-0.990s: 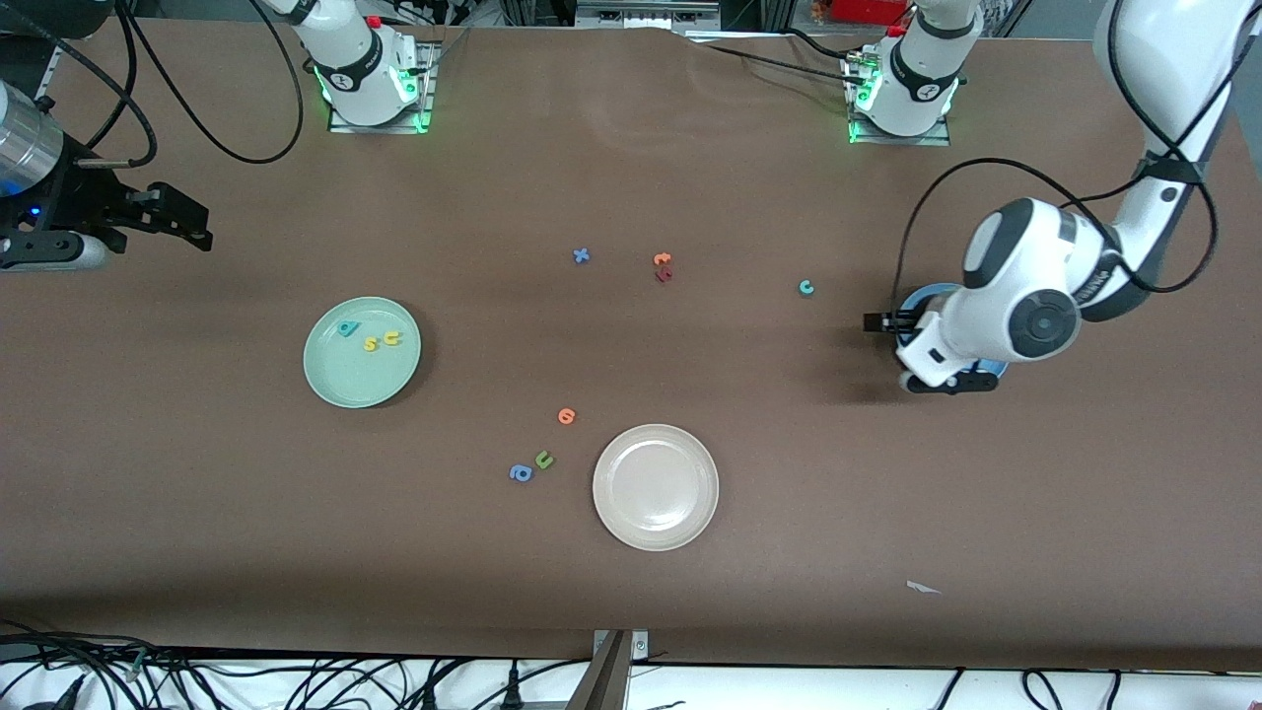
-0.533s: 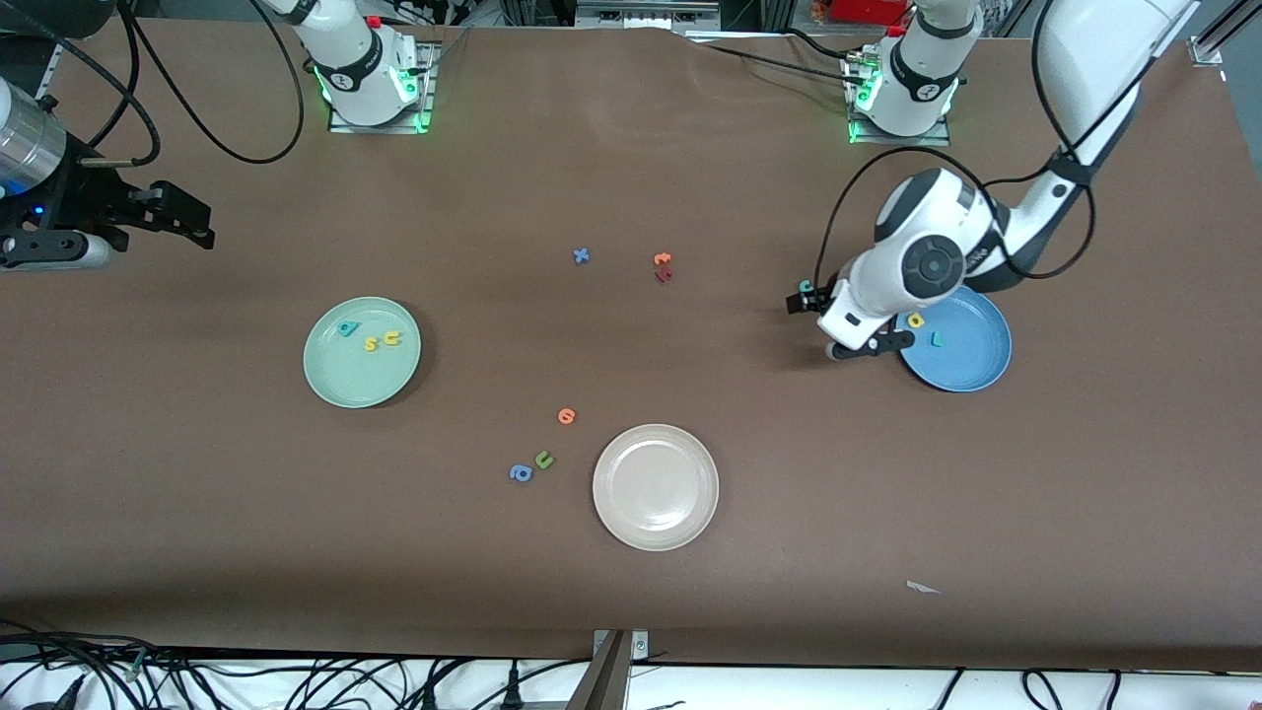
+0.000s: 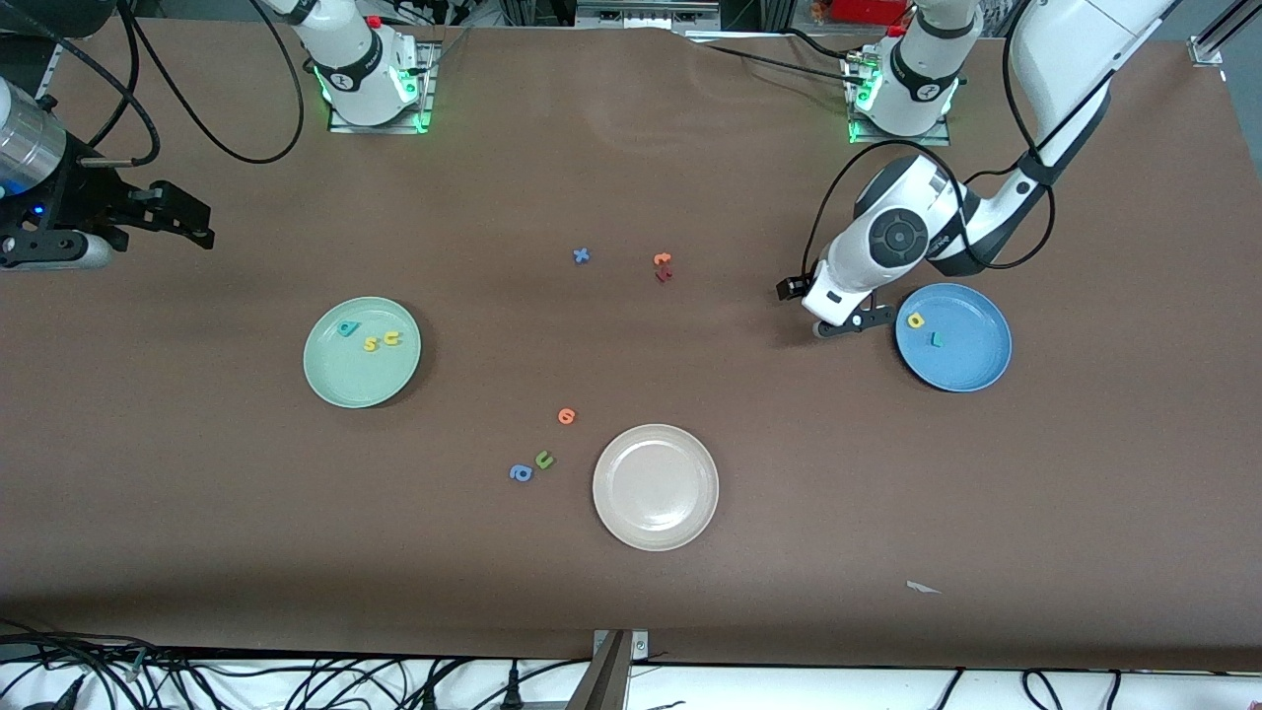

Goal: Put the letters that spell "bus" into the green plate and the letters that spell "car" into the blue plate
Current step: 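Grasp the teal c letter with the left gripper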

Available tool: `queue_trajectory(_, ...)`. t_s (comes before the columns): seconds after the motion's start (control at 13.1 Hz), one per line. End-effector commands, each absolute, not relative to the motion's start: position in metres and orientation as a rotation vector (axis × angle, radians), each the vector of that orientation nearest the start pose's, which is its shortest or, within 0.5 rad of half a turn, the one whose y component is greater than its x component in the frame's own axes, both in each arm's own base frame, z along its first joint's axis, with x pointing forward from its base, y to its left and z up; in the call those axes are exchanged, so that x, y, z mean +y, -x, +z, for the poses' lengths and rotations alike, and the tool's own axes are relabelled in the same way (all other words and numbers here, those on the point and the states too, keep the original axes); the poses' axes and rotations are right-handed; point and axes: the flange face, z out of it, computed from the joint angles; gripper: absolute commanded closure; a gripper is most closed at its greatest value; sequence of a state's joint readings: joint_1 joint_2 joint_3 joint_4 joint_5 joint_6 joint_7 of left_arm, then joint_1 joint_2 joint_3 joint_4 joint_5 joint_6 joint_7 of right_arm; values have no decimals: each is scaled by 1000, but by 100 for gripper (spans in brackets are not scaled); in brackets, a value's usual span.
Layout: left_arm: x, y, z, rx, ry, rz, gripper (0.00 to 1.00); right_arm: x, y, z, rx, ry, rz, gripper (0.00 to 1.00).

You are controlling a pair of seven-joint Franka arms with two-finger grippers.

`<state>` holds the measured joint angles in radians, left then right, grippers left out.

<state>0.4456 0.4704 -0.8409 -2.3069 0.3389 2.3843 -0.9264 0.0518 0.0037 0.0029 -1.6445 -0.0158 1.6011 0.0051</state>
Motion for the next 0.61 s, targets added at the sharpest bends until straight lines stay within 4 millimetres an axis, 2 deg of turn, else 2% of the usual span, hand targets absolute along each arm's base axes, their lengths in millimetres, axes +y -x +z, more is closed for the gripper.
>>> queue_trajectory(0.0,-217,-447,183,-476,3069,333,8,29,-555,596,-97,3173,81,0)
queue_trajectory(0.3,-218,-443,170,-534,3063,385,11,28,-555,596,-94,3173,79,0)
queue_trajectory(0.38,-218,-442,170,-548,3061,388,14,28,-555,596,-94,3173,79,0)
queue_trajectory(0.53,-219,-441,166,-586,3052,405,27,28,-555,599,-94,3173,72,0)
